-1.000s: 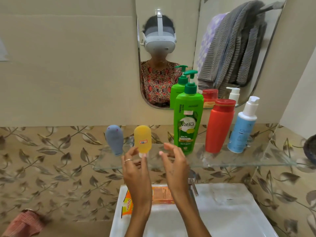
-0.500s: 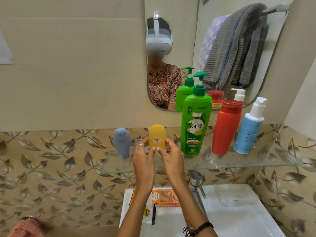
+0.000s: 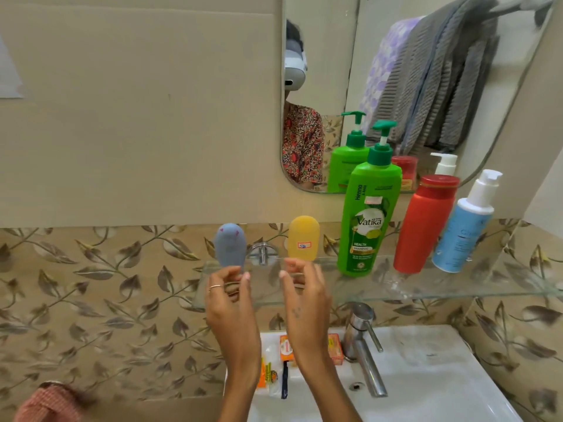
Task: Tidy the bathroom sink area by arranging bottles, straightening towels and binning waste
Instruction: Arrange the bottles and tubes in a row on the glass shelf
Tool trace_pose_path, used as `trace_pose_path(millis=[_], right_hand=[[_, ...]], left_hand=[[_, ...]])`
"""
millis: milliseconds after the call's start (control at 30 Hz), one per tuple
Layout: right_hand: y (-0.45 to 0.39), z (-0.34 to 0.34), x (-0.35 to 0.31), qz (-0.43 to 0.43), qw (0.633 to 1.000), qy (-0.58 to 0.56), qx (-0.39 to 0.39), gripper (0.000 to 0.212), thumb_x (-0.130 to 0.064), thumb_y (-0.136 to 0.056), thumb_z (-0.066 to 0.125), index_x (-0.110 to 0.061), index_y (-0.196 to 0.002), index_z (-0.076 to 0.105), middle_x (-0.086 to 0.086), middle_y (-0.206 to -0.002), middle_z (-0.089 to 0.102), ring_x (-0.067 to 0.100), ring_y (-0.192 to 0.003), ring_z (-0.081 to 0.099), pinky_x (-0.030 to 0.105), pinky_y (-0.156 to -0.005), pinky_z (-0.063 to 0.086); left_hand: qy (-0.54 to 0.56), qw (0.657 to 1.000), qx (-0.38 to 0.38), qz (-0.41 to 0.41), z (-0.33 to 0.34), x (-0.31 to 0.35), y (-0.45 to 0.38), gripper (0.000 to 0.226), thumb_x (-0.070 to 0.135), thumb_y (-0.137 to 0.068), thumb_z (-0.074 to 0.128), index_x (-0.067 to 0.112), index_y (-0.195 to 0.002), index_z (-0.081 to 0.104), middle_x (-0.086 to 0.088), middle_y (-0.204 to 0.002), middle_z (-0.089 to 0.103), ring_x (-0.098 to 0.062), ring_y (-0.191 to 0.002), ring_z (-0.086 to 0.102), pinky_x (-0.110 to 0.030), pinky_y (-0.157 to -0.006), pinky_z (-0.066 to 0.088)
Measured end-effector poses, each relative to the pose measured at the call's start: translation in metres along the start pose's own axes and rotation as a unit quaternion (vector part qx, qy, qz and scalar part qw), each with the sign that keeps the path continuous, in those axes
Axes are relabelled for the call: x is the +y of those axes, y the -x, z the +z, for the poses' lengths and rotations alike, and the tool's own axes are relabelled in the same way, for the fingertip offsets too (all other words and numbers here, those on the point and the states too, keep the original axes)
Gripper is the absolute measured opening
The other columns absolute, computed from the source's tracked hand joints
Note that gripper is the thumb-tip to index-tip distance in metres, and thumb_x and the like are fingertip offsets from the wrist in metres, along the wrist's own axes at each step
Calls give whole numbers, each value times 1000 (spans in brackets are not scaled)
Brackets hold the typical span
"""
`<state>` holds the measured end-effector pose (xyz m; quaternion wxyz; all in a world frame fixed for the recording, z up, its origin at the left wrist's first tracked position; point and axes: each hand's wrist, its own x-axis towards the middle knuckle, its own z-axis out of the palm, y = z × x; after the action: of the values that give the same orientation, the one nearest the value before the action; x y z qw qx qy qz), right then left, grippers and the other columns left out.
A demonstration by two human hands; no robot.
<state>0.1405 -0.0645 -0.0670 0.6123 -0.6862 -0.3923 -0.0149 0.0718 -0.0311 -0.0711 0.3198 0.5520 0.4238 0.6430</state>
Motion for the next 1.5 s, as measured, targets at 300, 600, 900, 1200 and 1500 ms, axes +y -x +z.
trace_pose_path(millis=[300, 600, 900, 1200, 1500], right_hand=[[-26, 44, -22, 25, 988, -18, -151, 38, -14, -87, 59, -11, -125, 57, 6, -118, 65, 21, -106, 61, 34, -91, 48], [-32, 52, -18, 34, 992, -28, -121, 26, -12, -84, 62, -10, -110, 63, 5, -104, 70, 15, -93, 64, 25, -79, 50], [-31, 47, -13, 40, 994, -32, -101, 27, -10, -84, 63, -7, -111, 63, 7, -103, 70, 14, -91, 63, 22, -78, 49], [-26, 39, -8, 29, 995, -20, -96, 30, -6, -85, 60, -6, -115, 62, 10, -109, 70, 14, -95, 64, 21, -81, 49], [4, 17, -11, -25, 1000, -16, 0, 24, -12, -88, 60, -17, -111, 63, -5, -94, 67, -3, -81, 60, -2, -68, 42]], left_hand=[[-76, 990, -122, -10, -22, -19, -56, 39, 9, -87, 59, 10, -126, 55, -4, -116, 63, -5, -88, 59, -11, -72, 43], [-83, 985, -152, -3, -13, -22, -72, 30, 6, -85, 60, 7, -115, 62, -6, -108, 68, -10, -91, 60, -3, -67, 42], [-86, 973, -213, -6, -13, -20, -75, 32, 8, -86, 60, 7, -117, 59, -7, -106, 69, -16, -91, 64, -14, -72, 48], [-102, 971, -216, -2, -11, -19, -69, 33, 13, -85, 61, 9, -118, 55, -7, -110, 66, -11, -87, 59, -3, -61, 42], [-14, 992, -123, 38, -26, -6, -13, 16, 15, -89, 58, 27, -97, 52, 4, -97, 56, 4, -87, 52, -3, -71, 41]])
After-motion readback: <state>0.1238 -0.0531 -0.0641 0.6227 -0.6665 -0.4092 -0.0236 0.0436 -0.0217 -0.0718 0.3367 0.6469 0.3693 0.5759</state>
